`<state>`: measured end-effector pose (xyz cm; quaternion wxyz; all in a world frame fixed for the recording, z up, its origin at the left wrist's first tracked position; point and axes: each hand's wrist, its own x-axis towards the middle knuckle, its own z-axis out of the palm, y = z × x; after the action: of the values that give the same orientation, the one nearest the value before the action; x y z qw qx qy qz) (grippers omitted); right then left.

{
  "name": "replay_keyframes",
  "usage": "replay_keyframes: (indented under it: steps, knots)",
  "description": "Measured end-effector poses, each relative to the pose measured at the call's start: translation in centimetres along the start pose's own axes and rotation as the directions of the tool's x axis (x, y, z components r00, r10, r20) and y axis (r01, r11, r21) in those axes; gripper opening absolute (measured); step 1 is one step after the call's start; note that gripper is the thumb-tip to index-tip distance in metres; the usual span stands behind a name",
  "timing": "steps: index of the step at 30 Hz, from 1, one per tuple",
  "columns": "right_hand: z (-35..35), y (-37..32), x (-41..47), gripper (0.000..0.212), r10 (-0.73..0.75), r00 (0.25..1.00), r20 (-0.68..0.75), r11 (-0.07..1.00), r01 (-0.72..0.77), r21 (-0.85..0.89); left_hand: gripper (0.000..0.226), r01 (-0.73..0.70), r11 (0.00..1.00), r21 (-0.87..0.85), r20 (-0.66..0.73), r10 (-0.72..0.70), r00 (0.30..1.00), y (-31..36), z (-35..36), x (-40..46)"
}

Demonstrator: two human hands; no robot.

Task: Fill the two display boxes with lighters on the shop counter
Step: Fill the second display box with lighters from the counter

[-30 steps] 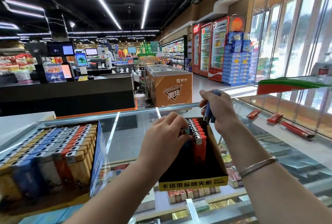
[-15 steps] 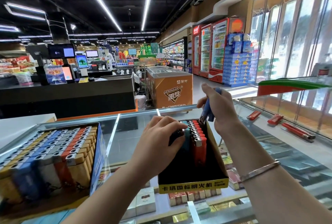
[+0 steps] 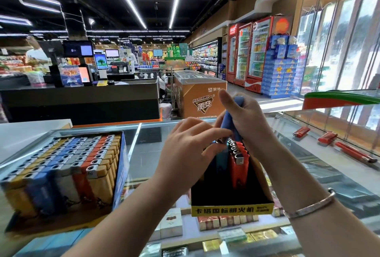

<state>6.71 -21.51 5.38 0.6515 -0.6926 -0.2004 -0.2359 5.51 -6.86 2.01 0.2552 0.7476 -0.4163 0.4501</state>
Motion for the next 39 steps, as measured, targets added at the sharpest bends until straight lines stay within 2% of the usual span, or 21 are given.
replay_keyframes:
  steps: [2, 4, 8, 10, 13, 16, 18, 21, 25, 28, 32, 39]
  knots:
    - [0.0, -0.1, 0.1, 0.065, 0.022, 1.000, 0.001, 1.000, -0.022, -0.002, 0.023, -0.016, 1.000, 0.008, -0.030, 0.017, 0.999, 0.0, 0.0, 0.0]
    - [-0.2, -0.1, 0.0, 0.055, 0.056, 0.998, -0.014, 0.998, -0.056, -0.005, 0.025, 0.020, 0.998, -0.064, -0.064, -0.024, 0.998, 0.2, -0.2, 0.2]
    - [-0.1, 0.0, -0.2, 0.040, 0.119, 0.993, 0.014, 0.992, -0.118, -0.037, 0.024, 0.168, 0.943, -0.287, -0.144, -0.216, 0.966, 0.4, -0.9, 0.6]
    - [0.1, 0.0, -0.2, 0.043, 0.116, 0.993, 0.015, 0.991, -0.115, -0.062, 0.018, 0.230, 0.909, -0.348, -0.175, -0.304, 0.937, 0.2, -1.4, 0.7]
    - [-0.2, 0.1, -0.1, 0.044, 0.086, 0.994, -0.074, 0.994, -0.091, -0.062, 0.024, 0.309, 0.867, -0.390, -0.162, -0.395, 0.904, -0.5, -1.7, 0.8]
    - [-1.0, 0.5, 0.2, 0.034, 0.084, 0.965, -0.248, 0.989, -0.111, -0.096, 0.032, 0.366, 0.843, -0.393, -0.049, -0.417, 0.908, -0.9, -1.5, 0.7]
    - [-1.5, 0.8, 0.4, 0.032, 0.096, 0.943, -0.317, 0.986, -0.134, -0.101, 0.030, 0.357, 0.867, -0.347, -0.018, -0.387, 0.922, -0.9, -1.2, 0.4]
    - [-1.6, 1.1, 0.4, 0.032, 0.103, 0.937, -0.333, 0.986, -0.141, -0.091, 0.030, 0.307, 0.923, -0.232, -0.074, -0.332, 0.940, -0.7, -1.1, 0.3]
    - [-1.4, 1.2, 0.6, 0.036, 0.083, 0.941, -0.328, 0.984, -0.130, -0.126, 0.037, 0.290, 0.920, -0.263, -0.095, -0.323, 0.941, -0.7, -1.2, 0.4]
    - [-1.4, 1.2, 0.6, 0.038, 0.068, 0.940, -0.334, 0.983, -0.120, -0.137, 0.037, 0.267, 0.946, -0.184, -0.091, -0.287, 0.954, -0.7, -1.1, 0.3]
    - [-1.5, 1.1, 0.6, 0.036, 0.071, 0.940, -0.334, 0.983, -0.122, -0.135, 0.036, 0.254, 0.963, -0.084, -0.011, -0.256, 0.967, -0.6, -0.8, 0.0]
    - [-1.6, 1.2, 0.5, 0.031, 0.086, 0.939, -0.333, 0.982, -0.137, -0.133, 0.015, 0.243, 0.961, 0.132, 0.100, -0.257, 0.961, -0.3, -0.1, -0.1]
